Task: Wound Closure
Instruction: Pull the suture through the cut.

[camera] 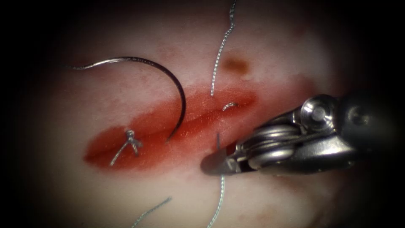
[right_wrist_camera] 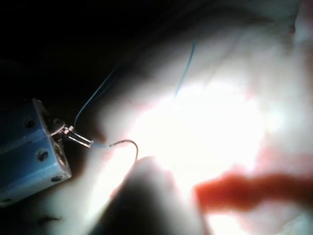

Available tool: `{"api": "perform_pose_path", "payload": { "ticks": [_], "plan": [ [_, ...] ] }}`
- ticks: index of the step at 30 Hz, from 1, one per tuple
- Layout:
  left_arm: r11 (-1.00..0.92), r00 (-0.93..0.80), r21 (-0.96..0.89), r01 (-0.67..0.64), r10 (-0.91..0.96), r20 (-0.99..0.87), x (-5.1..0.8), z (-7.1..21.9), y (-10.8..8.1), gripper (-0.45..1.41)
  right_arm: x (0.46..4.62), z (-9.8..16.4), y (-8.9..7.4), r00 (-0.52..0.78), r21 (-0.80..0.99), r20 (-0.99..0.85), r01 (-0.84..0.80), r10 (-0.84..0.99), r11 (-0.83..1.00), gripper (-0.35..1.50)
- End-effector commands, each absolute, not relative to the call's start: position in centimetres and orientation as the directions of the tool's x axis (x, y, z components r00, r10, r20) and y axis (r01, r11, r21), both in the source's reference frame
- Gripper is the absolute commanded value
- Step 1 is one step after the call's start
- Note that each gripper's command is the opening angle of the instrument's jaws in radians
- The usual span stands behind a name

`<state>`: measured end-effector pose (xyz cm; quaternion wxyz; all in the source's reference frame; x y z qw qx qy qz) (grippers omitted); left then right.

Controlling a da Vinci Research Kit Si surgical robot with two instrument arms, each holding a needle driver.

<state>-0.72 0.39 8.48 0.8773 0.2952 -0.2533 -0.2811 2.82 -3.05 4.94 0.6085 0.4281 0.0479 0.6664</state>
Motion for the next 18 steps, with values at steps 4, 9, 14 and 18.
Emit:
{"api": "perform_pose_path", "payload": {
  "ticks": [4, 9, 14, 18],
  "plan": [
    [0.672, 0.712, 0.656, 0.344, -0.642, 0.284, -0.74, 8.44, 0.52, -0.45, 2.89, 4.78, -3.04, 0.186, 0.598, 0.537, -0.772, 0.823, -0.216, -0.35],
    [0.671, 0.712, 0.657, 0.344, -0.642, 0.284, -0.74, 8.43, 0.52, -0.45, 2.89, 4.59, -3.07, 0.234, 0.581, 0.557, -0.796, 0.797, -0.172, -0.35],
    [0.671, 0.713, 0.657, 0.343, -0.642, 0.284, -0.73, 8.43, 0.52, -0.45, 2.89, 4.46, -3.00, 0.221, 0.579, 0.551, -0.796, 0.805, -0.178, -0.35],
    [0.680, 0.720, 0.648, 0.344, -0.634, 0.282, -0.72, 8.44, 0.52, -0.45, 2.87, 4.43, -2.96, 0.219, 0.577, 0.550, -0.797, 0.806, -0.178, -0.35]
  ]
}}
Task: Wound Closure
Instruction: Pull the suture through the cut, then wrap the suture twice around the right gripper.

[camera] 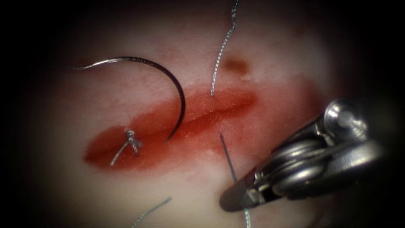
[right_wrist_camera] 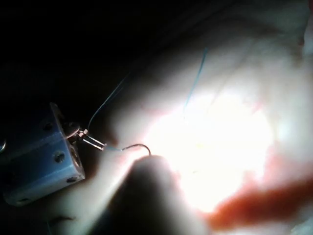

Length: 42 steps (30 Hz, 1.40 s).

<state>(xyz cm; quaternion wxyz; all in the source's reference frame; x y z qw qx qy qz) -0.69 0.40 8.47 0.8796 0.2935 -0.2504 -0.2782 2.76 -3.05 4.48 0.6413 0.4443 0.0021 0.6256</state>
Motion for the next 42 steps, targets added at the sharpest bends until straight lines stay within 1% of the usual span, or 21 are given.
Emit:
{"api": "perform_pose_path", "payload": {
  "ticks": [1, 6, 15, 16, 17, 18, 20, 22, 24, 25, 27, 30, 31, 34, 37, 39, 42],
  "plan": [
    [0.685, 0.725, 0.642, 0.345, -0.629, 0.281, -0.71, 8.44, 0.53, -0.45, 2.87, 4.42, -2.95, 0.219, 0.577, 0.552, -0.797, 0.805, -0.179, -0.35],
    [0.732, 0.770, 0.582, 0.356, -0.582, 0.261, -0.64, 8.52, 0.53, -0.45, 2.87, 4.35, -2.92, 0.219, 0.575, 0.561, -0.797, 0.799, -0.185, -0.35],
    [0.784, 0.838, 0.458, 0.419, -0.528, 0.137, -0.47, 8.65, 0.54, -0.45, 2.89, 4.41, -2.95, 0.214, 0.576, 0.549, -0.797, 0.808, -0.180, -0.35],
    [0.775, 0.831, 0.443, 0.450, -0.546, 0.110, -0.45, 8.65, 0.56, -0.15, 2.90, 4.42, -2.95, 0.214, 0.576, 0.548, -0.797, 0.809, -0.180, -0.35],
    [0.767, 0.823, 0.429, 0.478, -0.561, 0.087, -0.43, 8.64, 0.58, -0.01, 2.90, 4.42, -2.96, 0.214, 0.576, 0.548, -0.797, 0.809, -0.179, -0.35],
    [0.762, 0.818, 0.412, 0.499, -0.572, 0.066, -0.42, 8.64, 0.60, 0.19, 2.90, 4.43, -2.96, 0.214, 0.576, 0.547, -0.797, 0.809, -0.179, -0.35],
    [0.746, 0.783, 0.362, 0.559, -0.618, 0.066, -0.39, 8.60, 0.67, 0.93, 2.91, 4.43, -2.95, 0.208, 0.575, 0.546, -0.798, 0.812, -0.182, -0.35],
    [0.710, 0.733, 0.328, 0.623, -0.676, 0.071, -0.37, 8.54, 0.75, 1.23, 2.93, 4.44, -2.93, 0.199, 0.573, 0.538, -0.799, 0.819, -0.183, -0.35],
    [0.606, 0.628, 0.310, 0.733, -0.778, 0.036, -0.35, 8.40, 0.90, 1.35, 2.98, 4.48, -2.92, 0.173, 0.570, 0.517, -0.801, 0.838, -0.186, -0.35],
    [0.545, 0.568, 0.314, 0.778, -0.823, 0.020, -0.35, 8.33, 0.95, 1.36, 3.00, 4.49, -2.91, 0.163, 0.568, 0.509, -0.801, 0.845, -0.187, -0.35],
    [0.464, 0.490, 0.324, 0.825, -0.871, 0.000, -0.36, 8.23, 1.00, 1.38, 3.05, 4.52, -2.88, 0.128, 0.567, 0.480, -0.800, 0.868, -0.195, -0.35],
    [0.452, 0.473, 0.338, 0.826, -0.881, 0.022, -0.42, 8.06, 1.03, 1.40, 3.10, 4.57, -2.78, 0.049, 0.578, 0.419, -0.784, 0.907, -0.225, -0.35],
    [0.451, 0.474, 0.345, 0.823, -0.880, 0.021, -0.48, 7.97, 0.98, 1.40, 3.12, 4.61, -2.71, -0.011, 0.589, 0.378, -0.769, 0.926, -0.249, -0.35],
    [0.470, 0.513, 0.337, 0.816, -0.857, -0.047, -0.54, 7.89, 0.77, 1.40, 3.11, 4.65, -2.63, -0.090, 0.602, 0.353, -0.740, 0.931, -0.299, -0.35],
    [0.480, 0.544, 0.326, 0.815, -0.827, -0.143, -0.53, 7.87, 0.57, 1.40, 3.10, 4.66, -2.61, -0.125, 0.589, 0.347, -0.742, 0.930, -0.320, -0.35],
    [0.464, 0.545, 0.313, 0.829, -0.797, -0.260, -0.51, 7.91, 0.44, 1.40, 3.11, 4.66, -2.61, -0.138, 0.582, 0.354, -0.742, 0.925, -0.333, -0.35],
    [0.491, 0.569, 0.303, 0.817, -0.773, -0.281, -0.45, 8.00, 0.28, 1.40, 3.14, 4.66, -2.63, -0.138, 0.580, 0.352, -0.744, 0.926, -0.332, -0.35]
  ]
}}
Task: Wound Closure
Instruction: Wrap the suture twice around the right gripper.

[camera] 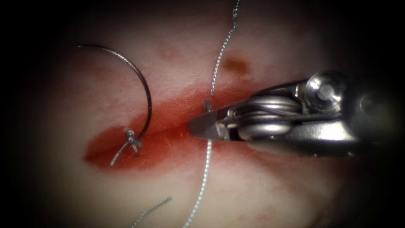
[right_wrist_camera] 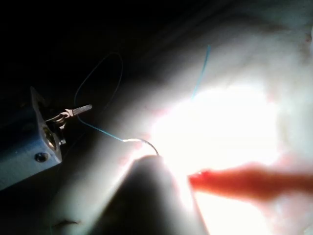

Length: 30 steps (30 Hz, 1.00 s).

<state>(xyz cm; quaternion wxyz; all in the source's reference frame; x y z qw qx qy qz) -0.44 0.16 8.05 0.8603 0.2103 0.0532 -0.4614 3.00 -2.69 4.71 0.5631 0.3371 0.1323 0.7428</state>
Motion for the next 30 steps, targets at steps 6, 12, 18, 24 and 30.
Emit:
{"api": "perform_pose_path", "payload": {
  "ticks": [6, 12, 18, 24, 30],
  "plan": [
    [0.611, 0.672, 0.310, 0.728, -0.726, -0.148, -0.71, 8.0, 0.2, 1.40, 3.24, 4.7, -2.7, -0.106, 0.591, 0.348, -0.746, 0.931, -0.306, -0.35],
    [0.667, 0.714, 0.348, 0.659, -0.700, -0.009, -1.12, 7.7, 0.2, 1.40, 3.26, 4.7, -2.7, -0.088, 0.599, 0.341, -0.747, 0.936, -0.288, -0.35],
    [0.878, 0.817, 0.297, 0.375, -0.465, 0.342, -1.73, 7.6, 0.3, 1.40, 3.26, 4.7, -2.7, -0.084, 0.600, 0.338, -0.748, 0.937, -0.284, -0.35],
    [0.961, 0.802, 0.238, 0.143, -0.254, 0.541, -2.11, 7.6, 0.2, 1.35, 3.26, 4.7, -2.7, -0.083, 0.601, 0.335, -0.748, 0.938, -0.281, -0.35],
    [0.956, 0.750, 0.274, 0.103, -0.256, 0.610, -2.29, 7.7, 0.2, 1.33, 3.25, 4.7, -2.7, -0.098, 0.599, 0.315, -0.751, 0.944, -0.278, -0.35]
  ]
}}
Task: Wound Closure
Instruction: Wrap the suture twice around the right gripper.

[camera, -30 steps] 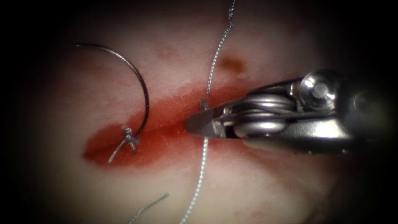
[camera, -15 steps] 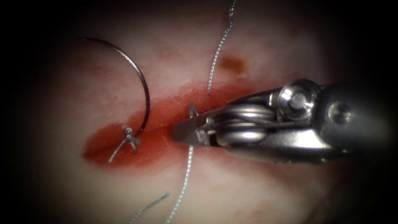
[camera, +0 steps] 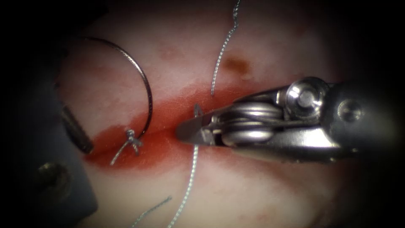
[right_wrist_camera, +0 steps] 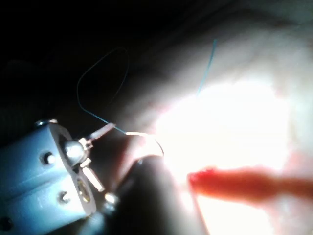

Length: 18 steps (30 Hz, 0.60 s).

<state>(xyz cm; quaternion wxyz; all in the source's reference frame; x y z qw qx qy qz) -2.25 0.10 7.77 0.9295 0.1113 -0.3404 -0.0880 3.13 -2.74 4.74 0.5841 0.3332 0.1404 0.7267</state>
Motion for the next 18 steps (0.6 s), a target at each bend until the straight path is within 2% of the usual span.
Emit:
{"api": "perform_pose_path", "payload": {
  "ticks": [1, 5, 9, 12, 18],
  "plan": [
    [0.883, 0.730, 0.393, 0.255, -0.442, 0.521, -2.34, 7.79, 0.20, 1.35, 3.25, 4.69, -2.64, -0.106, 0.598, 0.301, -0.753, 0.948, -0.274, -0.35],
    [0.646, 0.588, 0.573, 0.504, -0.743, 0.321, -2.44, 7.88, 0.12, 1.36, 3.27, 4.70, -2.60, -0.128, 0.599, 0.254, -0.757, 0.959, -0.260, -0.35],
    [0.566, 0.495, 0.682, 0.463, -0.803, 0.331, -2.53, 7.98, 0.04, 1.38, 3.29, 4.71, -2.55, -0.159, 0.621, 0.210, -0.740, 0.965, -0.257, -0.35],
    [0.587, 0.487, 0.688, 0.426, -0.790, 0.372, -2.56, 8.05, 0.00, 1.38, 3.31, 4.71, -2.54, -0.178, 0.623, 0.184, -0.740, 0.967, -0.254, -0.35],
    [0.522, 0.454, 0.756, 0.394, -0.826, 0.334, -2.52, 8.12, -0.12, 1.40, 3.30, 4.71, -2.48, -0.215, 0.615, 0.124, -0.750, 0.969, -0.245, -0.35]
  ]
}}
